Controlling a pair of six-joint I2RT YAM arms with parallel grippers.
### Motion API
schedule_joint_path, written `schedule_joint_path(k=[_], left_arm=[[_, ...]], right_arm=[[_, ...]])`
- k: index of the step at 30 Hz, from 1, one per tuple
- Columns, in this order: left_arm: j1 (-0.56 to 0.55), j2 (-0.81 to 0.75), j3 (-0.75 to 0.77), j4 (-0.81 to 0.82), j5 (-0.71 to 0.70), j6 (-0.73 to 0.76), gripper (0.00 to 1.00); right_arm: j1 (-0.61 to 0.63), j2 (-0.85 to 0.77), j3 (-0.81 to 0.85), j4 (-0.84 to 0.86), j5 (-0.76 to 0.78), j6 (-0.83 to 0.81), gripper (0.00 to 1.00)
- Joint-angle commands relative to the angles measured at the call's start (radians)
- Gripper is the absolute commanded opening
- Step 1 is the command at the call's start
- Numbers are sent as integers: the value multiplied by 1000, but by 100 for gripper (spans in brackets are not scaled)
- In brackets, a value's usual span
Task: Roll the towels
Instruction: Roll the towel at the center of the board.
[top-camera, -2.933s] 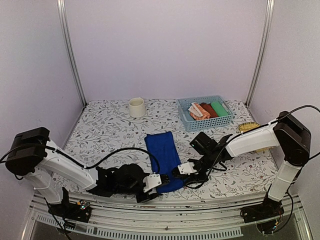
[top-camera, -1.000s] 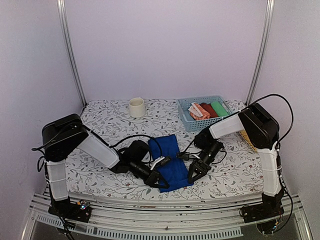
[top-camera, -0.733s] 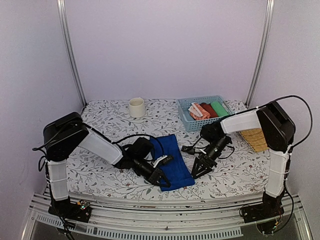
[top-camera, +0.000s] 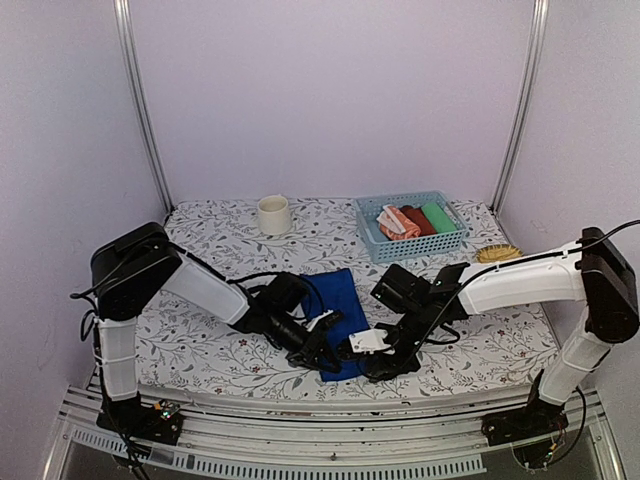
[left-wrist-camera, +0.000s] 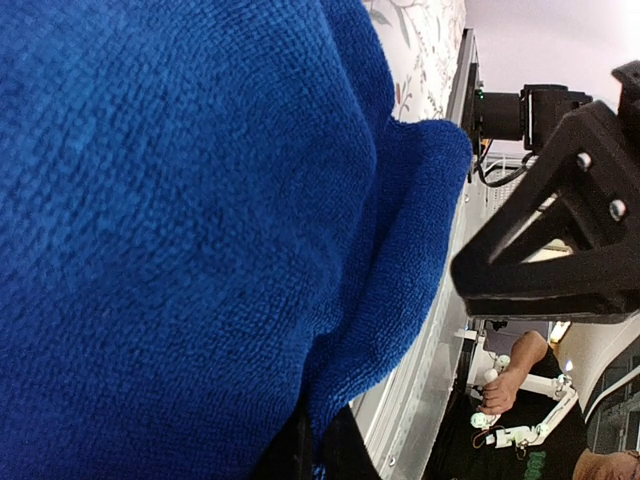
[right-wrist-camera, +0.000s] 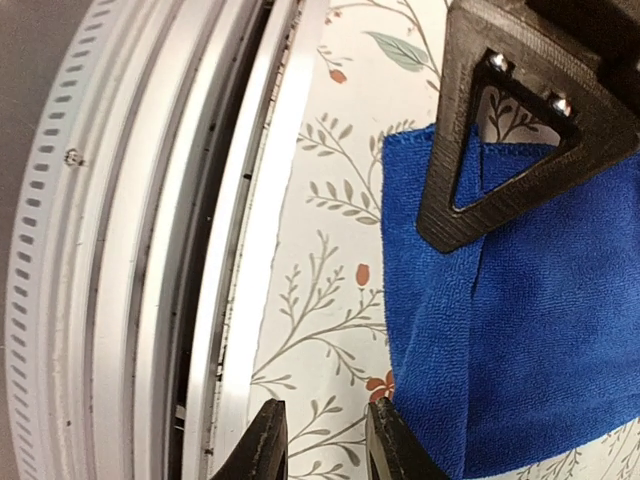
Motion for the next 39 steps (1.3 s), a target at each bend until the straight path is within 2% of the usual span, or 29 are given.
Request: schedule_joint_path(k=[1, 9, 20, 22, 24, 25, 26, 29, 32, 34, 36, 39], left_arm=[[19, 29, 22, -48, -13, 7, 0], [21, 33, 45, -103, -19, 46, 0], [41, 19, 55, -131, -24, 61, 0], [43, 4, 46, -132, -34, 67, 0], [44, -15, 37, -132, -62, 78, 0], [44, -32, 30, -132, -88, 86, 3], [44, -54, 16, -130, -120, 95, 6], [40, -200, -87, -56, -238, 129, 20], [-2, -416, -238, 40, -471, 209, 27], [-62, -539, -354, 144, -613, 259, 32], [-169, -632, -462, 238, -789, 335, 35], [-290, -675, -550, 313, -985, 444, 36]], right_arm=[[19, 29, -18, 108, 150, 17, 30], [19, 43, -42, 167, 236, 12, 30], [19, 91, -60, 138, 210, -50, 39], [18, 109, -67, 145, 213, -58, 36], [18, 130, -67, 140, 208, -63, 25], [18, 140, -64, 131, 202, -64, 16], [18, 147, -57, 119, 191, -66, 12], [14, 149, -50, 61, 140, -72, 7], [-25, 159, 1, -38, -3, -65, 4], [-65, 195, 57, -121, -110, -55, 4], [-105, 246, 115, -199, -189, -56, 4], [-162, 341, 211, -298, -273, -71, 4]])
